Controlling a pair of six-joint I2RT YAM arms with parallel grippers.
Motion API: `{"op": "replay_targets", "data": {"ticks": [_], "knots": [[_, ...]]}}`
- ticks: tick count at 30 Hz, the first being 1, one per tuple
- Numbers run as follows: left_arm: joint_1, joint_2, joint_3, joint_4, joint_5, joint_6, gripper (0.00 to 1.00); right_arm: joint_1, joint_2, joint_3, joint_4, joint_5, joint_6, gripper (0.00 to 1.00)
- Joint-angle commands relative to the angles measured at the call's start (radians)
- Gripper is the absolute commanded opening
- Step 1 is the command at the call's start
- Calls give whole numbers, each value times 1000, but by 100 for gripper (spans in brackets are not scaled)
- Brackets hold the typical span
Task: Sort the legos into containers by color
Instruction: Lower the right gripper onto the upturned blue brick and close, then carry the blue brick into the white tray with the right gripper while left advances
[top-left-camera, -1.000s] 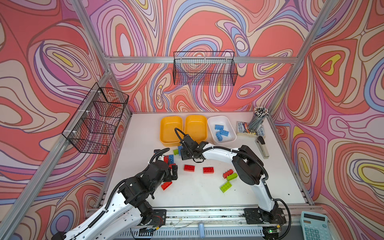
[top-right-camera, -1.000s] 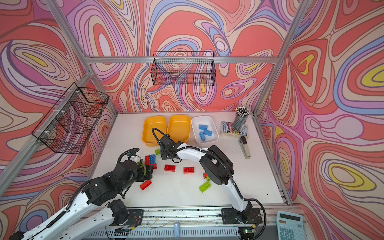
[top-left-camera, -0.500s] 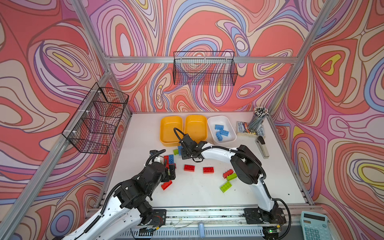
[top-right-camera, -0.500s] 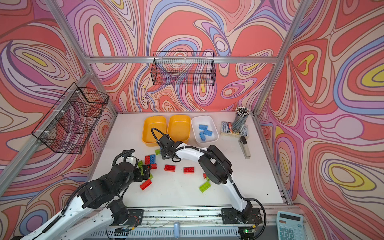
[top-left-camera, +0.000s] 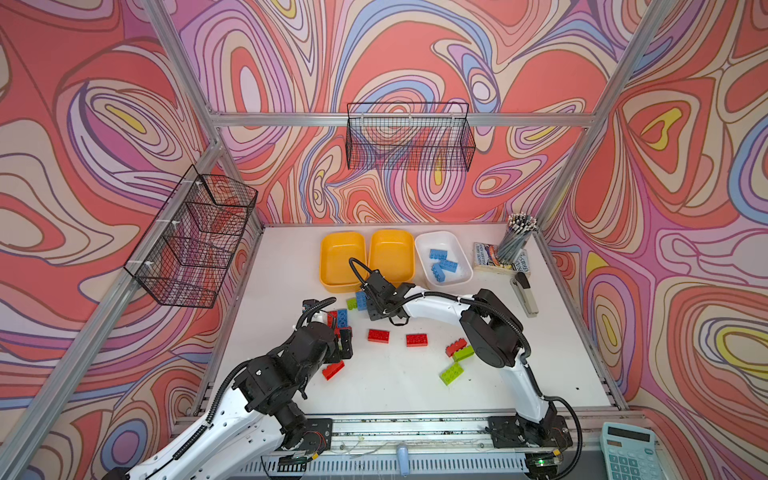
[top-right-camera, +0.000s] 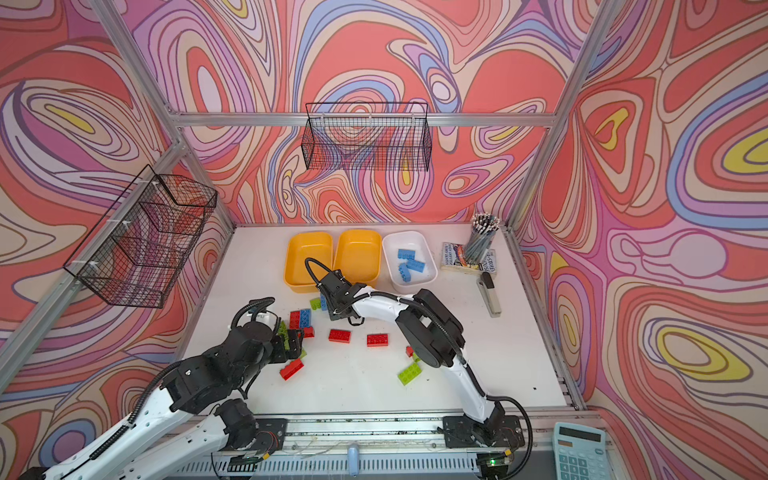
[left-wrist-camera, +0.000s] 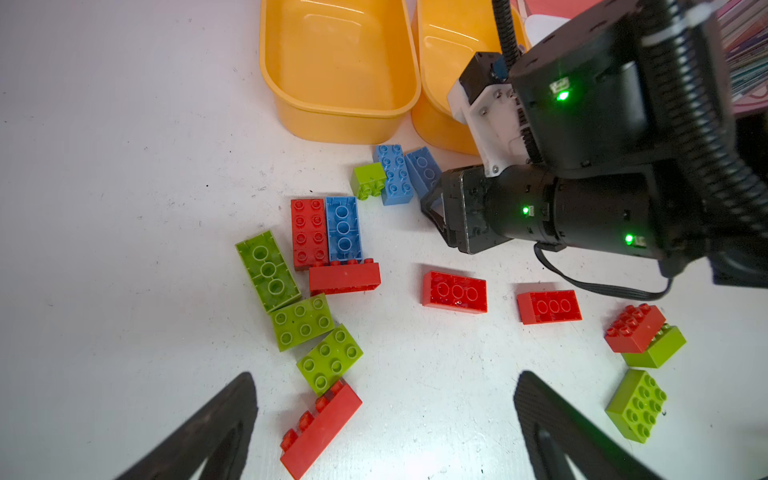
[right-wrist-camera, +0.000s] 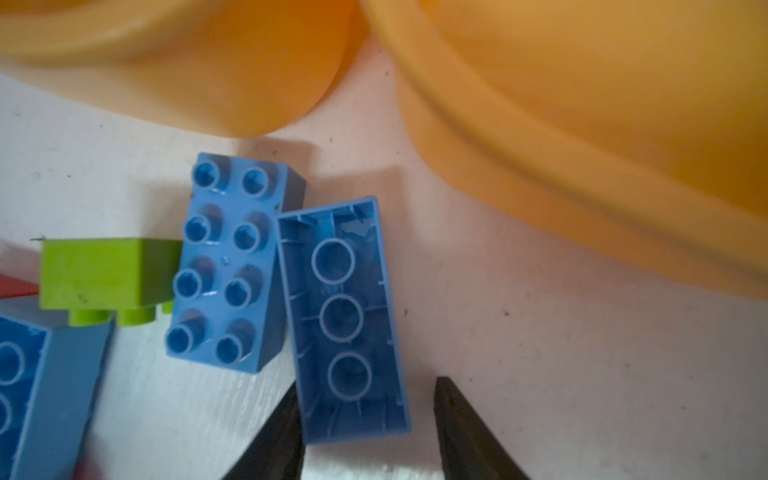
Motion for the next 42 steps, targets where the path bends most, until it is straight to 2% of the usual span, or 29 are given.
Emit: {"op": "replay_targets", "data": {"ticks": [1, 8, 15, 22, 27, 29, 33, 42], "knots": [[-6, 12, 15, 6, -18, -23, 100, -12, 6, 11, -4, 8, -28, 52], [-6, 30, 22, 7, -28, -22, 100, -33, 41, 66, -16, -17, -72, 53], [-6, 58, 28, 16, -34, -32, 100, -49, 56, 118, -35, -51, -151, 59], [-6, 101, 42, 28, -27, -34, 100, -63, 107, 158, -46, -87, -173, 51], [-6, 156, 79, 34, -17, 7, 100, -62, 115, 143, -32, -105, -171, 51], [-5, 185, 103, 28, -15, 24, 100, -62, 112, 137, -31, -102, -171, 47], [-4, 242, 146, 32, 2, 45, 100, -63, 69, 97, -14, -106, -164, 34], [-1, 315, 214, 60, 48, 99, 100, -94, -176, -65, 2, -97, -148, 30]]}}
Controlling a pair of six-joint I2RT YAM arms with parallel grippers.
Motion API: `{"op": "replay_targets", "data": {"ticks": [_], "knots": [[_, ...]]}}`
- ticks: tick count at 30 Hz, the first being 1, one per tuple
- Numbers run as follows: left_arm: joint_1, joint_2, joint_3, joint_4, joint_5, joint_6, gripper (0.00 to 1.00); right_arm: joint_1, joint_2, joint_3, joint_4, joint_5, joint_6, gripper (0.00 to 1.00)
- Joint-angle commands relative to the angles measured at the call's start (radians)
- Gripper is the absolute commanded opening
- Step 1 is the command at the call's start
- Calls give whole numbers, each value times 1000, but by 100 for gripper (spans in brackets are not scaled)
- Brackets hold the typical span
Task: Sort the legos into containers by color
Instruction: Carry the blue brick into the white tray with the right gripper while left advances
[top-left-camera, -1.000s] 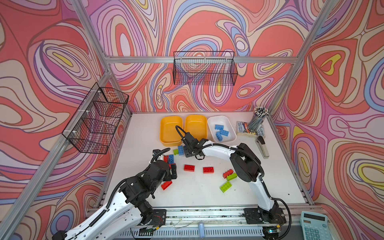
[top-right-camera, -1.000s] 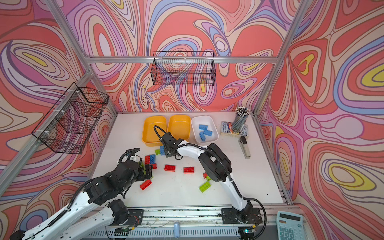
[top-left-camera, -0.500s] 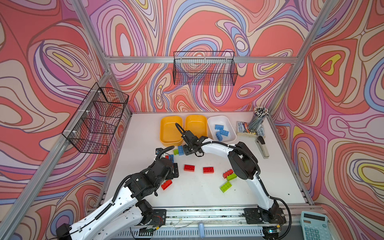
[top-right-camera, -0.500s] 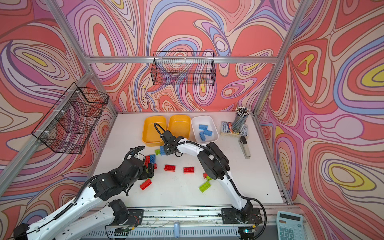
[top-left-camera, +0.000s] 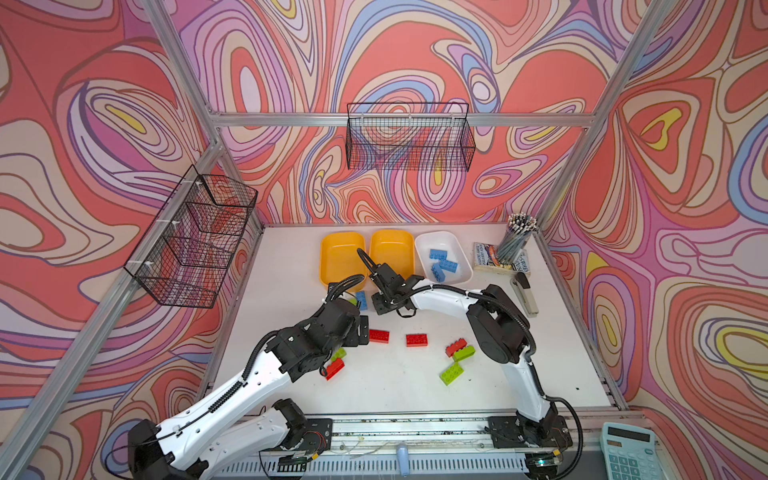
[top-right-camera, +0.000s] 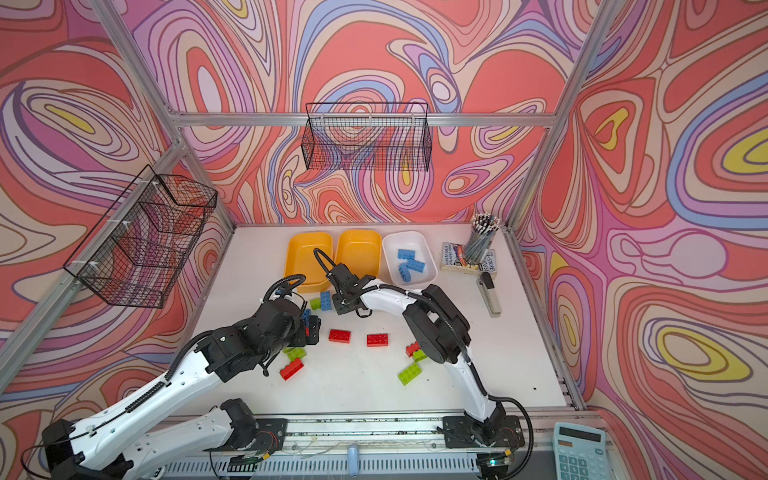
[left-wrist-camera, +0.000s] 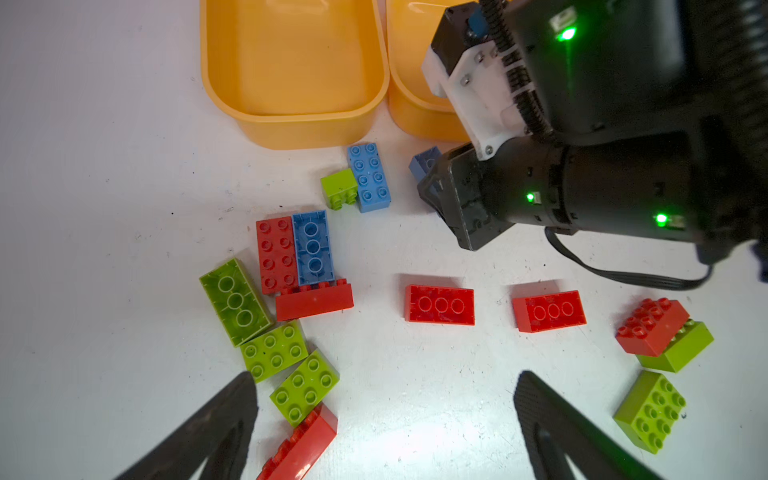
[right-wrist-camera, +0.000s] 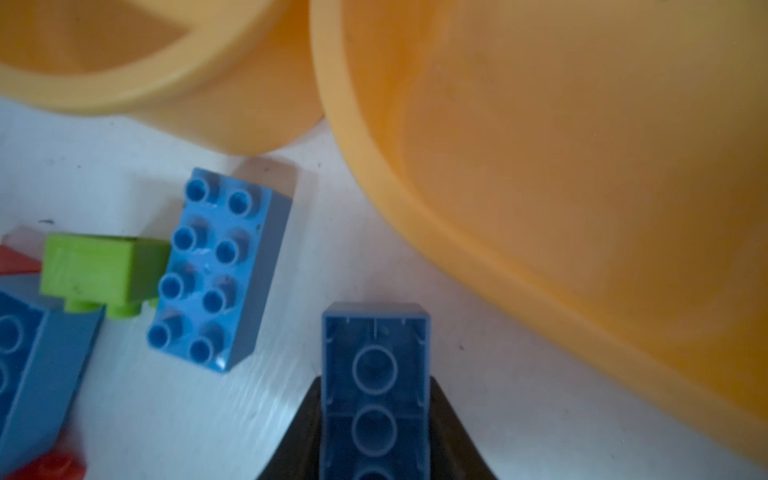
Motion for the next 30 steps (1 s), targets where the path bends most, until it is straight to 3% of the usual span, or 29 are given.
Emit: {"op": "replay_targets", "data": {"ticks": [1, 11, 21, 24, 28, 30], "knots": [[0, 8, 49, 18, 14, 34, 100, -32, -138, -41, 1, 12, 6, 30], [39, 100, 70, 78, 95, 39, 100, -252, -272, -93, -2, 31, -39, 30], [112, 254, 77, 160, 185, -2, 100, -423, -120, -4, 16, -14, -65, 33], [132, 299, 90, 160, 189, -6, 100, -443, -82, 15, 20, -25, -63, 41], [168, 344, 94, 159, 204, -14, 100, -448, -84, 20, 24, -22, -78, 70], [188, 361, 88, 160, 217, -21, 100, -447, -101, 17, 21, -20, -83, 76]]}}
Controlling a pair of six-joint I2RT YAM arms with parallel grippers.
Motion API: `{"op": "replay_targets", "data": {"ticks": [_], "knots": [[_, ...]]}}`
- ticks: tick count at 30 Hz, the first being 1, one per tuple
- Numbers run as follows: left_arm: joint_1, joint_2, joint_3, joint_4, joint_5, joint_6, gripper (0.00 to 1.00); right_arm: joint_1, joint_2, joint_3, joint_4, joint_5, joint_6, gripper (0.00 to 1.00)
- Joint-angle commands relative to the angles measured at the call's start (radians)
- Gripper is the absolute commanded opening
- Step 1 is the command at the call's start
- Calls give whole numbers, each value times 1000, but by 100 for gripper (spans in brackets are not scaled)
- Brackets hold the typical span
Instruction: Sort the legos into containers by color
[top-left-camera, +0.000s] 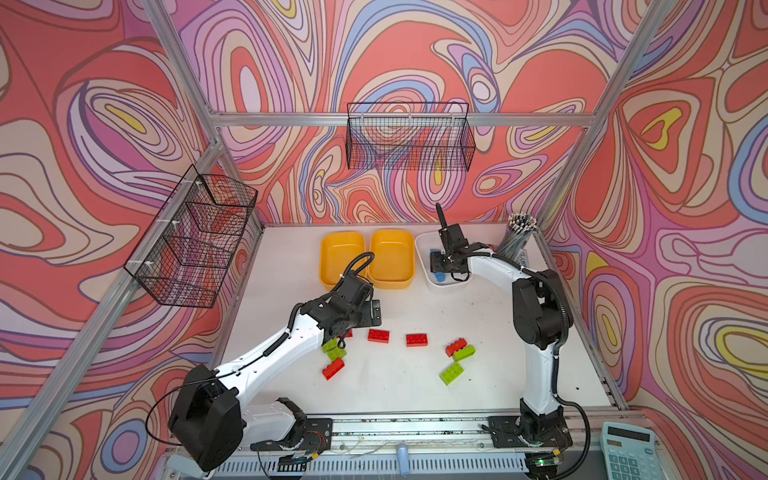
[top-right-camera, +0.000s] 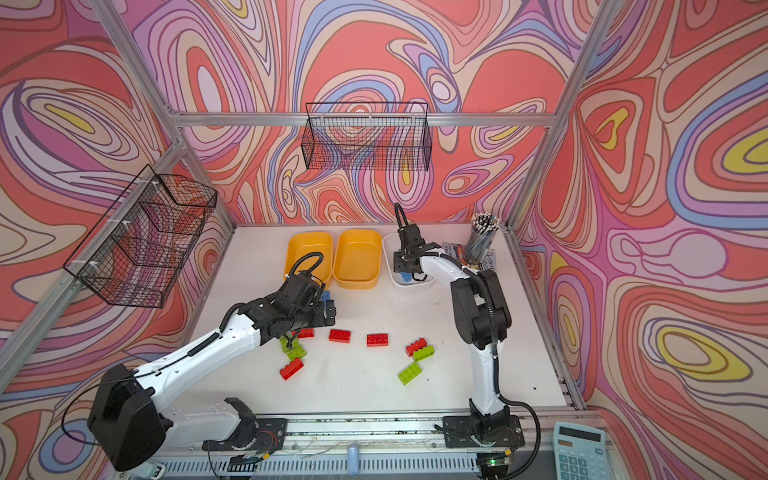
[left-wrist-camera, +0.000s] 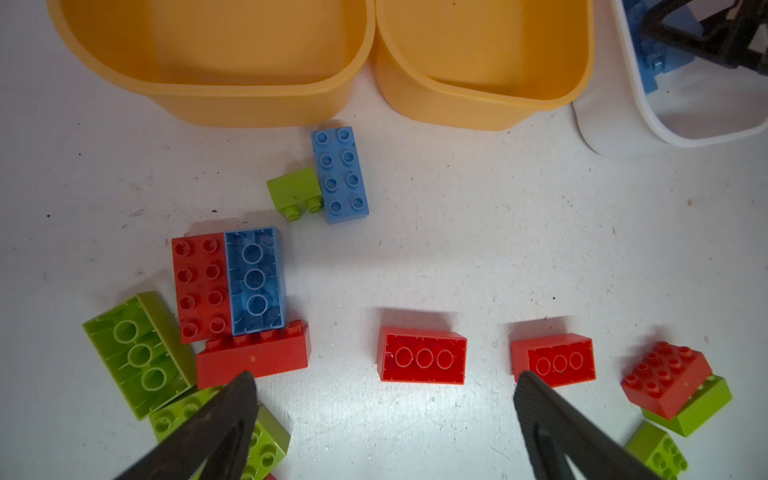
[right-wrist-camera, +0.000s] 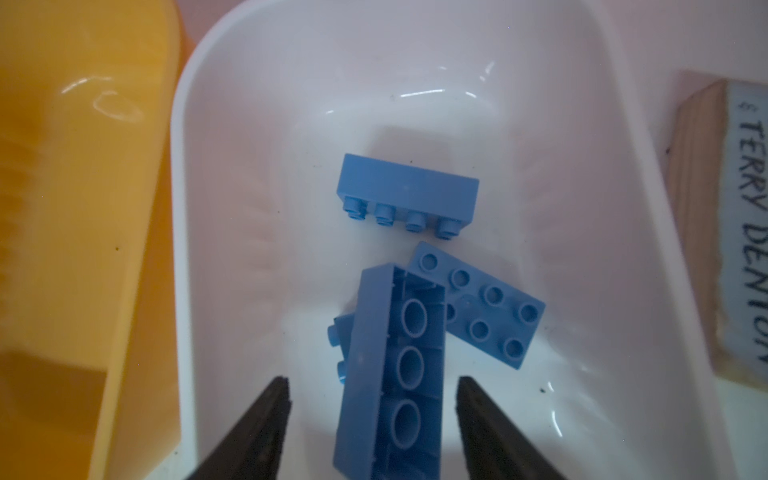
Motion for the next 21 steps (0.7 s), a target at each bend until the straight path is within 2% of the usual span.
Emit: {"op": "replay_targets", "data": {"ticks": [1, 9, 21], "knots": [[33, 27, 16, 2, 29, -26, 100, 2, -40, 25, 4, -3, -21, 78], [65, 65, -10, -16, 23, -32, 100, 6, -203, -78, 8, -47, 1, 79], [134, 187, -40, 46, 106, -59, 85, 37, -385, -217, 15, -100, 38, 80]]}}
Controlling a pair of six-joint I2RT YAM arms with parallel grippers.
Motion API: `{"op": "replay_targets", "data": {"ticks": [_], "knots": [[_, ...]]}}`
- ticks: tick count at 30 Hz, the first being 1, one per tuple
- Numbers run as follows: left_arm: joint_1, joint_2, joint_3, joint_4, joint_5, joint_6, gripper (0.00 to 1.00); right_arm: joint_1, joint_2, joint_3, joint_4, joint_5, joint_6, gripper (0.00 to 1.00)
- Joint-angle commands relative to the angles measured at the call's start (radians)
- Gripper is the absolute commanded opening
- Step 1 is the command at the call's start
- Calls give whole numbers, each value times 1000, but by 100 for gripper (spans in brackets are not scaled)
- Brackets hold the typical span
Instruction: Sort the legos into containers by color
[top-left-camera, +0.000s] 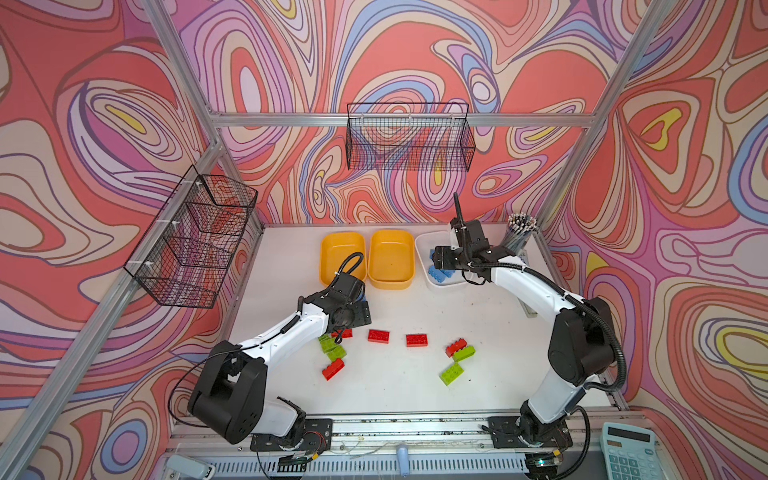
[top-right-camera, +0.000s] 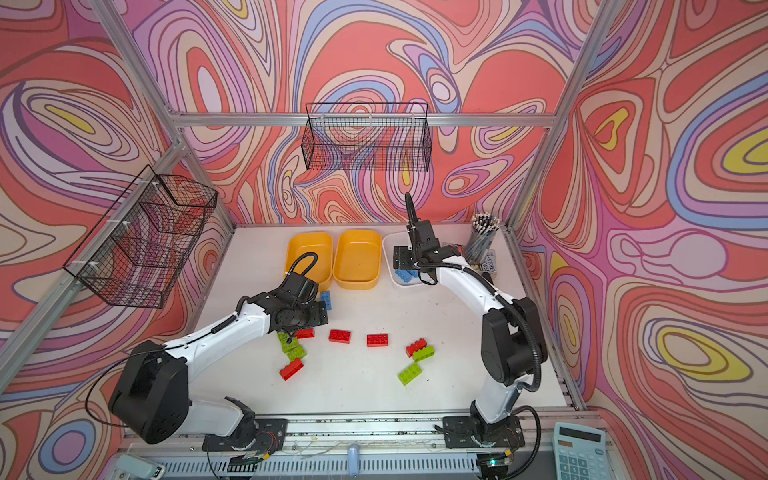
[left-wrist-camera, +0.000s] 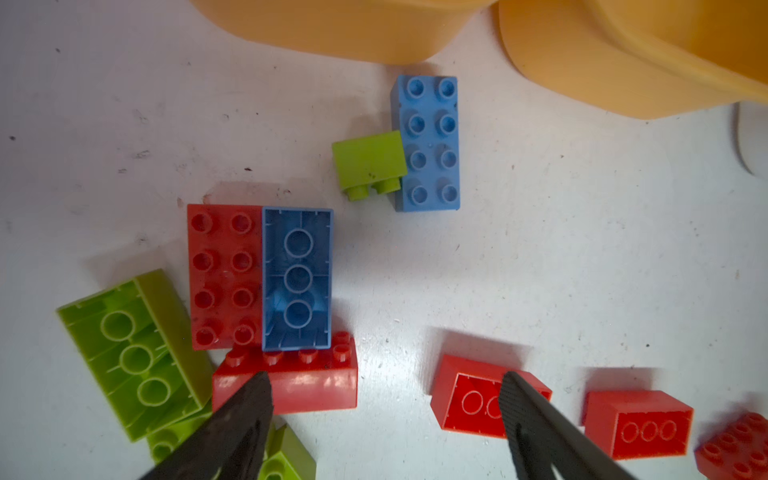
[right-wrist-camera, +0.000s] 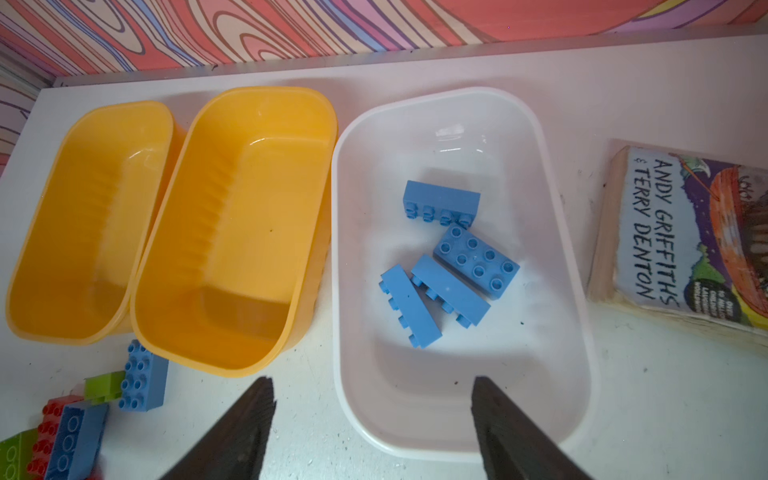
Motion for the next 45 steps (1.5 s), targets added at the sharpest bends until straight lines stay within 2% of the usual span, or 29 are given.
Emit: {"op": "replay_targets", "data": {"ticks": [1, 17, 20, 31, 41, 45], "knots": [[12, 45, -8, 24, 31, -24, 84, 11, -39, -30, 3, -21, 13, 80], [65, 126, -14, 46, 48, -21, 77, 11, -51, -46, -12, 3, -1, 80], [65, 114, -16, 44, 55, -23, 76, 12, -53, -48, -12, 3, 0, 80], [68, 64, -4, -23, -37, 23, 77, 12, -66, -55, -21, 14, -2, 80], [102, 55, -30, -13, -31, 39, 77, 12, -86, -56, -38, 28, -3, 80], [111, 32, -41, -18, -1, 37, 72, 12, -95, -59, -46, 31, -2, 80]]}}
